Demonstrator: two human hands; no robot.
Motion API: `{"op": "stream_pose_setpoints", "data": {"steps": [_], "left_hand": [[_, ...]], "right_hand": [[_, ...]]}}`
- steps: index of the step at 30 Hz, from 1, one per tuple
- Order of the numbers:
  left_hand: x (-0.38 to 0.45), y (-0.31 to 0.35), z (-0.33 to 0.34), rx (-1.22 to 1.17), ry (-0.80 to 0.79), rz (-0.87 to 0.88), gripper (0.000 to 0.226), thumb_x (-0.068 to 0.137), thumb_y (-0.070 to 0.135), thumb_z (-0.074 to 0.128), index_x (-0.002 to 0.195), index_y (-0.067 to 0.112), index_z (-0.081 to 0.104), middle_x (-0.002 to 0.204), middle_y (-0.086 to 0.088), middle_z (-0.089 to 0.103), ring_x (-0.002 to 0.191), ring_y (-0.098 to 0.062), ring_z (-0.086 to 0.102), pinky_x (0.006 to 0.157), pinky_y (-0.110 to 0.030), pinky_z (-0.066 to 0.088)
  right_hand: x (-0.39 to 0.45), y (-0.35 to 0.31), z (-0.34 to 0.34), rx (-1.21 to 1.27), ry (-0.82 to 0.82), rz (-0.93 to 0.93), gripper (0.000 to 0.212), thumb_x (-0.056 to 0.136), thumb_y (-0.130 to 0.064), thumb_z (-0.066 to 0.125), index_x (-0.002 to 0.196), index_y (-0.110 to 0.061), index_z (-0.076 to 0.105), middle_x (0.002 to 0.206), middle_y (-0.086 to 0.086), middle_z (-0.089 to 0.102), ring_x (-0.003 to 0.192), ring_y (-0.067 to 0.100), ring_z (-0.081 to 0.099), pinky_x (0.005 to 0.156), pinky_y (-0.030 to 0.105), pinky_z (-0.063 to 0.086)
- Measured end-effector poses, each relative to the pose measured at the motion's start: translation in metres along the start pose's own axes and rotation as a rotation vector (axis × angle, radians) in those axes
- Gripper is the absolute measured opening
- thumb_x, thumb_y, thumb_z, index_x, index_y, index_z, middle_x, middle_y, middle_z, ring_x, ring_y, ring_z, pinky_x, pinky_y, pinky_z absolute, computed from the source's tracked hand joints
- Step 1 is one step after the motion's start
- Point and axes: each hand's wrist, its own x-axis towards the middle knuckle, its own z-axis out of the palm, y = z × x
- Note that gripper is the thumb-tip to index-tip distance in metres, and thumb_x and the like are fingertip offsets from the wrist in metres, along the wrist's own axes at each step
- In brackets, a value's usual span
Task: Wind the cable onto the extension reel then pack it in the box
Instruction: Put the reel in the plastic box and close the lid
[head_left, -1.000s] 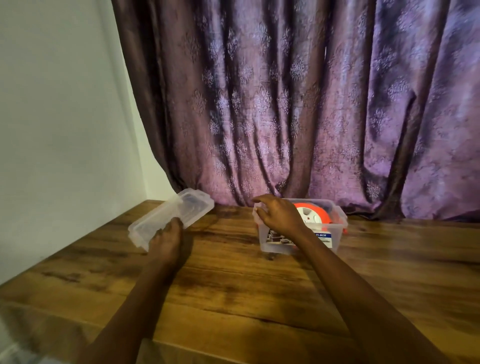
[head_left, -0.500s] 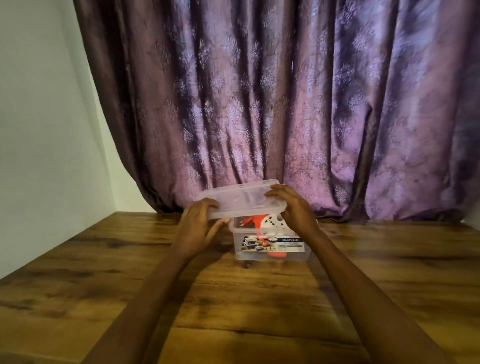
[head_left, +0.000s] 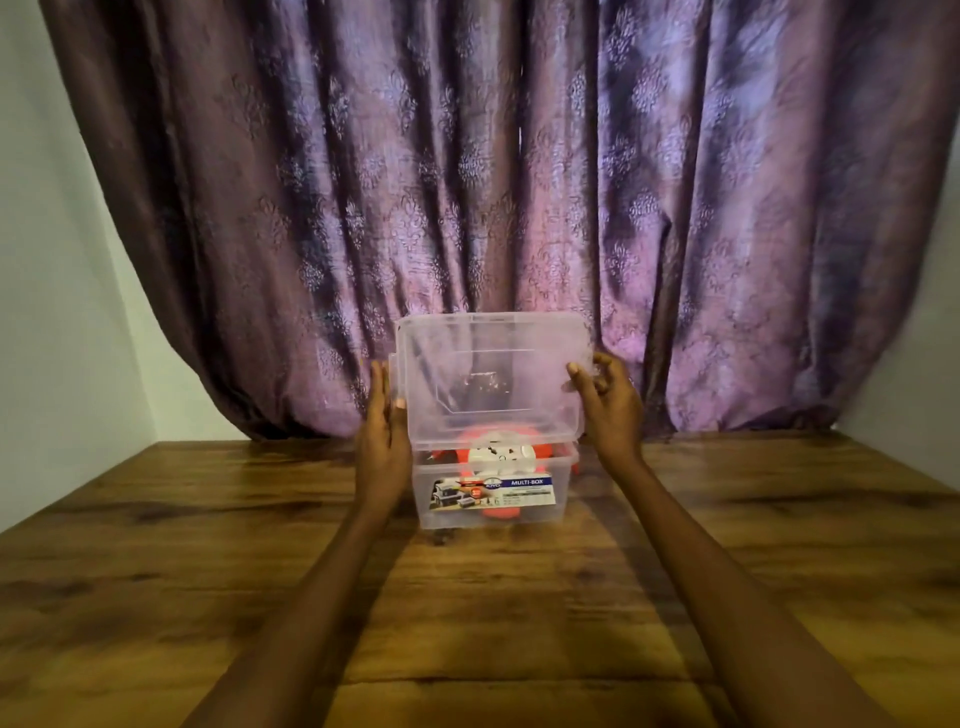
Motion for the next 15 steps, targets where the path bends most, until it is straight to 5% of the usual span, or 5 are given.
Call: {"op": "stream_pose_setpoints", "data": {"steps": [3,5,8,12,15], "left_hand": [[0.004,-0.008,0.010,-0.075,-0.003,-0.114,0.046,0.104,0.036,0.045,0.149,0.027,0.042,0.135,0.027,0.050,0.105,0.031,0.048,0.079,0.005,0.040],[0.007,-0.018,0.014,-0.107,-0.007,-0.271,0.044,0.102,0.044,0.046,0.143,0.027,0.052,0.136,0.009,0.059,0.111,0.006,0.060,0.089,-0.012,0.049],[0.008,-0.033,0.017,-0.195,-0.032,-0.479,0.044,0.102,0.047,0.044,0.127,0.017,0.066,0.121,-0.013,0.070,0.106,-0.024,0.068,0.098,-0.043,0.053],[0.005,-0.039,0.014,-0.178,-0.082,-0.605,0.052,0.103,0.049,0.038,0.128,0.012,0.065,0.126,-0.011,0.068,0.111,-0.025,0.065,0.101,-0.043,0.051],[0.005,-0.042,0.012,-0.178,-0.092,-0.636,0.043,0.105,0.039,0.042,0.128,0.011,0.065,0.129,-0.009,0.066,0.115,-0.023,0.063,0.100,-0.038,0.050]], "right_hand": [[0.003,0.011,-0.003,-0.146,-0.008,-0.008,0.037,0.101,-0.043,0.051,0.086,-0.014,0.066,0.073,0.001,0.068,0.072,0.017,0.062,0.061,0.030,0.041],[0.005,0.022,-0.005,-0.239,-0.111,0.069,0.038,0.103,-0.029,0.051,0.072,-0.012,0.062,0.070,0.010,0.064,0.071,0.020,0.059,0.059,0.033,0.037],[0.008,0.035,-0.004,-0.286,-0.240,0.236,0.030,0.099,-0.021,0.054,0.091,-0.002,0.076,0.081,0.016,0.071,0.077,0.028,0.064,0.072,0.041,0.052],[0.005,0.041,-0.003,-0.275,-0.316,0.349,0.027,0.098,-0.021,0.055,0.095,-0.005,0.077,0.071,0.016,0.068,0.054,0.024,0.057,0.058,0.036,0.049],[0.002,0.043,-0.002,-0.290,-0.360,0.397,0.032,0.098,-0.023,0.052,0.084,-0.002,0.072,0.075,0.028,0.069,0.055,0.026,0.058,0.054,0.031,0.044]]}}
